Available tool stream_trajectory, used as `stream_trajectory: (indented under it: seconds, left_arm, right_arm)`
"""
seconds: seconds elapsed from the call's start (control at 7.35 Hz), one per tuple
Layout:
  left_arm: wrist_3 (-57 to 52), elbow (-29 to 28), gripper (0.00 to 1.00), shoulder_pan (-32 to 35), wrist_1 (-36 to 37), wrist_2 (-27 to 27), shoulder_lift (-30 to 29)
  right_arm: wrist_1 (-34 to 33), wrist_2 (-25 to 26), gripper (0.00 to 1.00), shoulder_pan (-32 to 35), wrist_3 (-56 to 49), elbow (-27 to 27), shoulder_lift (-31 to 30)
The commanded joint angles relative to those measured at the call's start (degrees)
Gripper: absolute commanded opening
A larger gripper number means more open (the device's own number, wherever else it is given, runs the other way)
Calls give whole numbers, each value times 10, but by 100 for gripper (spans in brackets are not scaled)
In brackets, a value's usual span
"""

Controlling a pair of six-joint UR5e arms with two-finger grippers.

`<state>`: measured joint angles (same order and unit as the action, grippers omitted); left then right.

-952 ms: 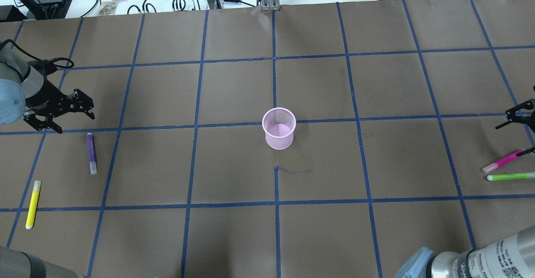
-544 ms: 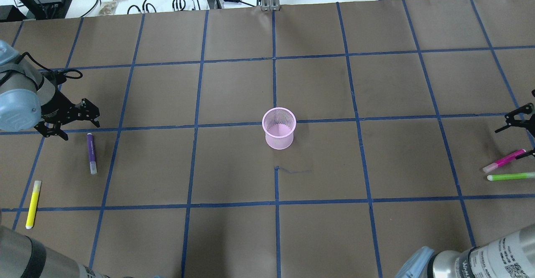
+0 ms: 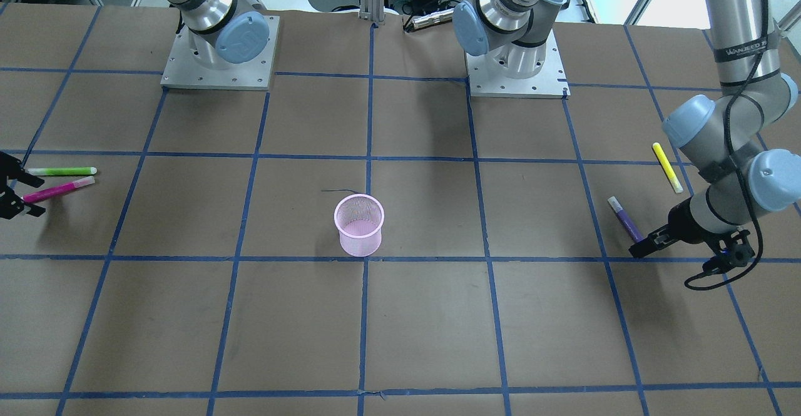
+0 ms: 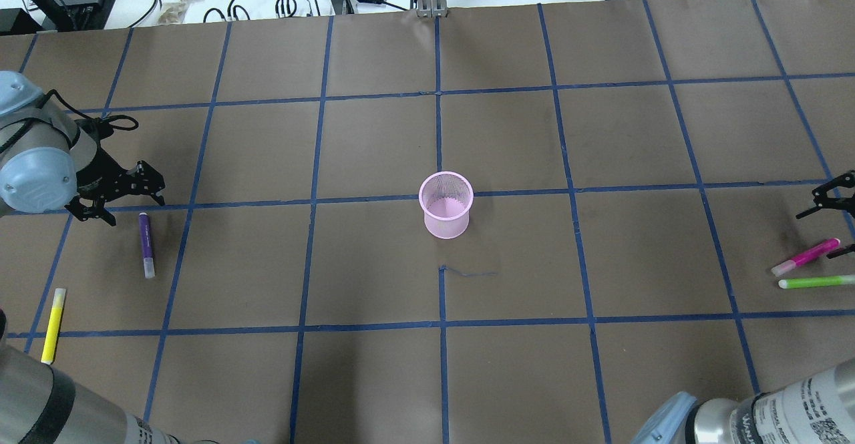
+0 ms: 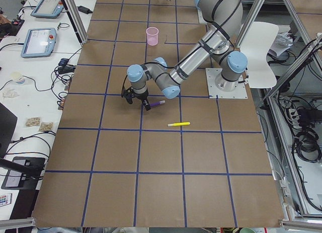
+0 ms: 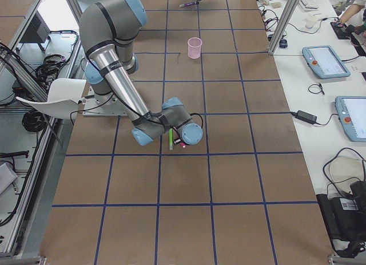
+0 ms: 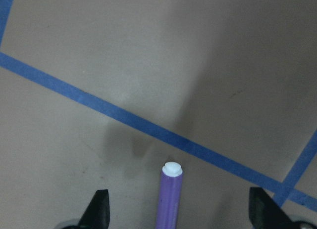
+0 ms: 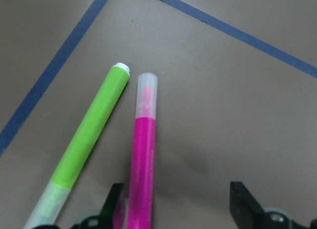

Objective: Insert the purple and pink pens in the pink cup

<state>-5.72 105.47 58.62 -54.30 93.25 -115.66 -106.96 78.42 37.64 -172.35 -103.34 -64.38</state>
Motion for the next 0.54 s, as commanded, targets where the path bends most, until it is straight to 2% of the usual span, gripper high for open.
stream_trajectory:
  seconds: [0.0, 0.14, 0.41]
  left_arm:
    - [0, 0, 75, 0, 0, 0, -5]
    - [-1, 0, 75, 0, 0, 0, -10]
    - [-1, 0, 59, 0, 0, 0, -10]
  right_arm:
    - [0, -1, 78, -6, -4, 1, 11]
    - [0, 1, 74, -7, -4, 0, 13]
    - [0, 0, 34, -8, -21, 2, 12]
